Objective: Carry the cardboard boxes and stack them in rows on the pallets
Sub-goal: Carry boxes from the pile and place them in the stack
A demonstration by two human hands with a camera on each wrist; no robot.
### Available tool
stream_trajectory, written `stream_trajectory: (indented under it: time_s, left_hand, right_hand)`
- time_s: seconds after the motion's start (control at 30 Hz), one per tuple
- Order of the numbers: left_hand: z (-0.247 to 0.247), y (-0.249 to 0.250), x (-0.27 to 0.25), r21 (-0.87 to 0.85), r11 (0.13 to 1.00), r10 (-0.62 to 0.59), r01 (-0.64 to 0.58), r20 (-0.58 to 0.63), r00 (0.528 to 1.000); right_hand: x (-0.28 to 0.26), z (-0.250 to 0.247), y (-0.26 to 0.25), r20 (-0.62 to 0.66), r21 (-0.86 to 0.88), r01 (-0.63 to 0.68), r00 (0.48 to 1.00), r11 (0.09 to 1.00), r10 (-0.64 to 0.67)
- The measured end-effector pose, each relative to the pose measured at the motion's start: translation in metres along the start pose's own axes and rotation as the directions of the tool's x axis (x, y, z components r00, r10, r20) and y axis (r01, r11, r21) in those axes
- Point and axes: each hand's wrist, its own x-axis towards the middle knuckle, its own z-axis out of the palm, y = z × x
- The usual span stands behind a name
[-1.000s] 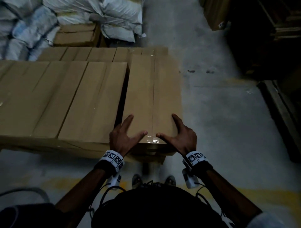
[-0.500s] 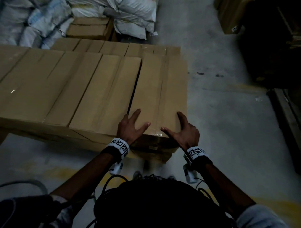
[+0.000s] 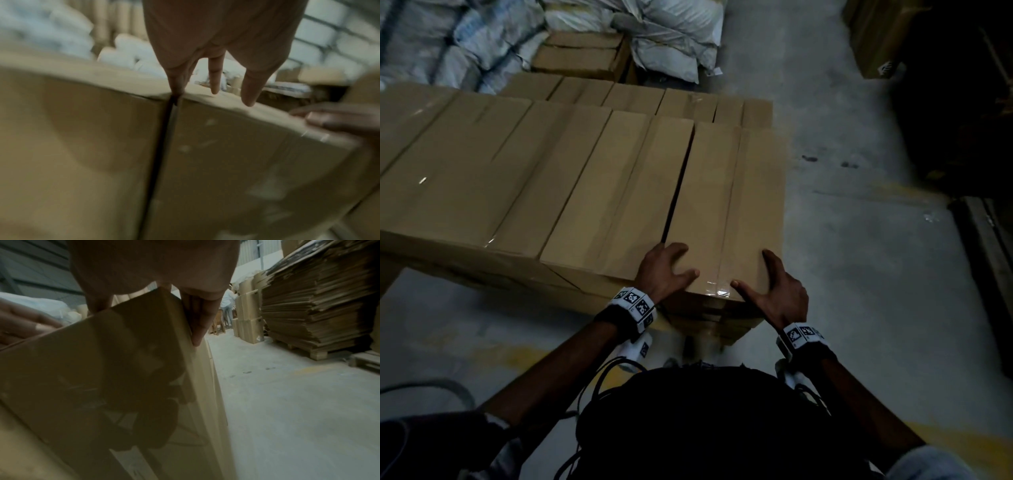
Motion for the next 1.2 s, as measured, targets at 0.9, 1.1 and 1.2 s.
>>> stream_trajectory:
  time_s: [0.9, 1.1, 1.2]
  left_hand:
    - [-0.051, -0.052, 0.011, 0.381, 0.895, 0.134, -0.231, 0.265, 0.955]
    - [-0.038, -0.073, 0.012, 0.532, 0.797, 0.163, -0.284, 0.263, 0.951]
    - [-0.034, -0.076, 0.011, 0.528, 0.802, 0.171, -0.279, 0.245, 0.954]
  right_hand:
    - [0.000, 0.013, 0.012, 0.138, 0.347, -0.243, 0.969, 0.906, 0.207]
    - [0.005, 0.013, 0.009, 0.178, 0.375, -0.294, 0.954, 0.879, 0.243]
    - [0.004, 0.012, 0.006, 0.170, 0.370, -0.284, 0.957, 0.885, 0.237]
